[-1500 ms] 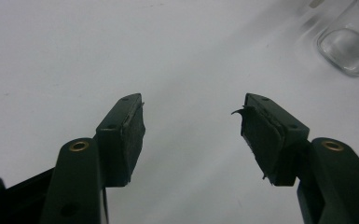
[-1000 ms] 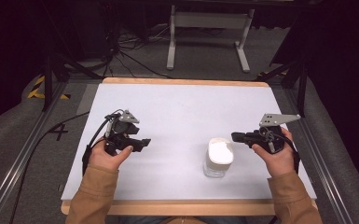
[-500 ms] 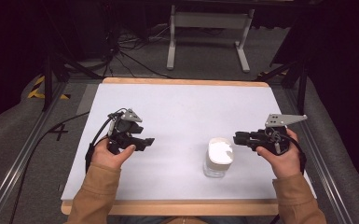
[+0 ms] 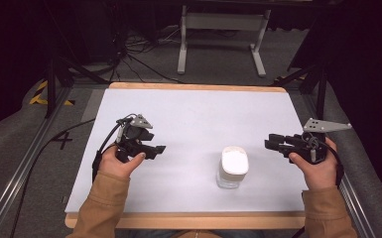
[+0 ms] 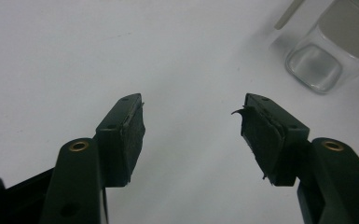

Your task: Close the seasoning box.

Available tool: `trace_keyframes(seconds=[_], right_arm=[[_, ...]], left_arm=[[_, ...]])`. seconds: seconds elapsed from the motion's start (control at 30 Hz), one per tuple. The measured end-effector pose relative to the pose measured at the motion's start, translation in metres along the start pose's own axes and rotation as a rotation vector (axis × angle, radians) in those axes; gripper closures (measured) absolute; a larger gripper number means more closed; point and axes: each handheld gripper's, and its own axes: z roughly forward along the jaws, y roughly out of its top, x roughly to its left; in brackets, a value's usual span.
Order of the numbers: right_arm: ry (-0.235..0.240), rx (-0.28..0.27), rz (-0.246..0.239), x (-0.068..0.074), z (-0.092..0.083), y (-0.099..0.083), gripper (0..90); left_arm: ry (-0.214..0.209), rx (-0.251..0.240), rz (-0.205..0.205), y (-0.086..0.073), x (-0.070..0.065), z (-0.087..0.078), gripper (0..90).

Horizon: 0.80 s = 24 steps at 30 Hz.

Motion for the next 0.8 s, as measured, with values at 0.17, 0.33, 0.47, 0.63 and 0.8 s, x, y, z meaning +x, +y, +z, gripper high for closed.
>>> trace_keyframes(seconds=[0.17, 0.33, 0.47, 0.63, 0.8], right_arm=[[-0.058, 0.008, 0.028, -0.006, -0.006, -0.004, 61.6], [-0.166, 0.053, 0.043, -0.015, -0.01, -0.009, 57.3], [-0.201, 0.064, 0.055, -0.023, -0.013, -0.014, 54.2], [-0.294, 0.082, 0.075, -0.042, -0.017, -0.026, 50.6], [-0.322, 0.144, 0.105, -0.058, -0.012, -0.04, 49.2]], left_arm=[[0.004, -0.007, -0.007, 0.0, 0.0, 0.002, 39.7], [0.006, -0.005, -0.011, 0.0, 0.002, 0.002, 39.6], [0.025, 0.011, -0.017, -0.001, 0.005, 0.004, 39.6], [0.05, 0.022, -0.048, -0.009, 0.017, 0.009, 39.7], [0.052, 0.023, -0.072, -0.012, 0.023, 0.011, 39.7]])
